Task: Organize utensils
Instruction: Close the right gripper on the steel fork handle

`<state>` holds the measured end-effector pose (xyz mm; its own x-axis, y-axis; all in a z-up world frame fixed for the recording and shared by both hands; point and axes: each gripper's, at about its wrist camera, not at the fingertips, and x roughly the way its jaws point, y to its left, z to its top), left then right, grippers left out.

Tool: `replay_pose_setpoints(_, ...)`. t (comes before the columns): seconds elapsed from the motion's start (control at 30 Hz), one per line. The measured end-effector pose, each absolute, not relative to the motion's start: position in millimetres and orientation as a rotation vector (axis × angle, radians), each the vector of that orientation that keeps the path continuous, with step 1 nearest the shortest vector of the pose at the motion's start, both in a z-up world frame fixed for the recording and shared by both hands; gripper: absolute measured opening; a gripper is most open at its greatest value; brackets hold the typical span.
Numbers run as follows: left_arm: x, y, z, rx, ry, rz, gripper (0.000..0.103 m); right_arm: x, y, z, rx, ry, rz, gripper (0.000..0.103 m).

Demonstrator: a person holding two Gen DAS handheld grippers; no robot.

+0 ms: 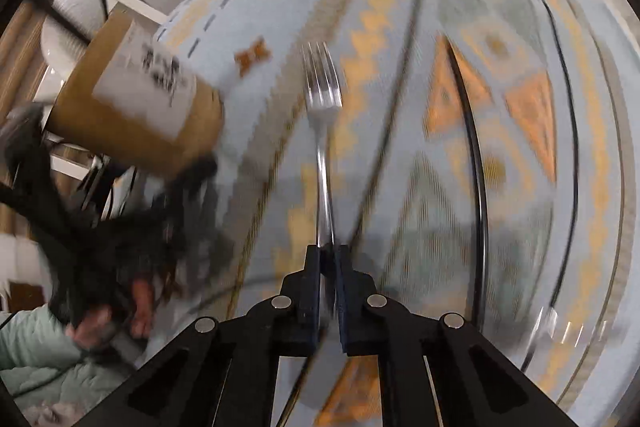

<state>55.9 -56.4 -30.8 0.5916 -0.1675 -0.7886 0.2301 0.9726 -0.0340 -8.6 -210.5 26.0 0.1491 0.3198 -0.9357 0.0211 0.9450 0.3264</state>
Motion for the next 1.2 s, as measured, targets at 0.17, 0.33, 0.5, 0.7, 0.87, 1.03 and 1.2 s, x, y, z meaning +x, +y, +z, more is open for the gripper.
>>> replay_pose_setpoints(0.17, 55.8, -56.6, -30.7, 0.074, 0.909, -0.231, 0.103, -9.9, -220.8, 33.2, 0.387, 1.391, 0.197, 0.009)
replay_pose_setpoints(0.33, 55.8, -56.5, -30.7, 0.074, 0.909, -0.231, 0.103, 30.7, -219.1, 38.6, 0.369, 1.333, 0.215, 0.046)
replay_pose_setpoints(0.5, 55.9, -56.4, -30.7, 0.075, 0.909, -0.231, 0.103, 68.8, -202.7, 17.9, 0.315, 1.366, 0.187, 0.030)
replay_pose_setpoints(0.7, 55.7, -55.8, -30.3, 0.073, 0.909, -0.232, 0.103, 62.4, -188.0, 20.9, 0.131, 1.327, 0.128, 0.005)
replay_pose_setpoints(0.87, 55.9, -55.2, -30.3, 0.073, 0.909, -0.232, 0.103, 34.5, -201.1, 20.9, 0.207, 1.396, 0.109, 0.005)
replay_pose_setpoints(1.03, 56.2, -54.4, -30.2, 0.074, 0.909, -0.232, 0.103, 18.7, -201.2, 20.4, 0.196, 1.426, 0.060, 0.005)
replay_pose_setpoints(1.2, 56.3, -54.6, -30.0, 0.075, 0.909, -0.230, 0.103, 52.4, -175.6, 10.6, 0.116, 1.507, 0.032, 0.005)
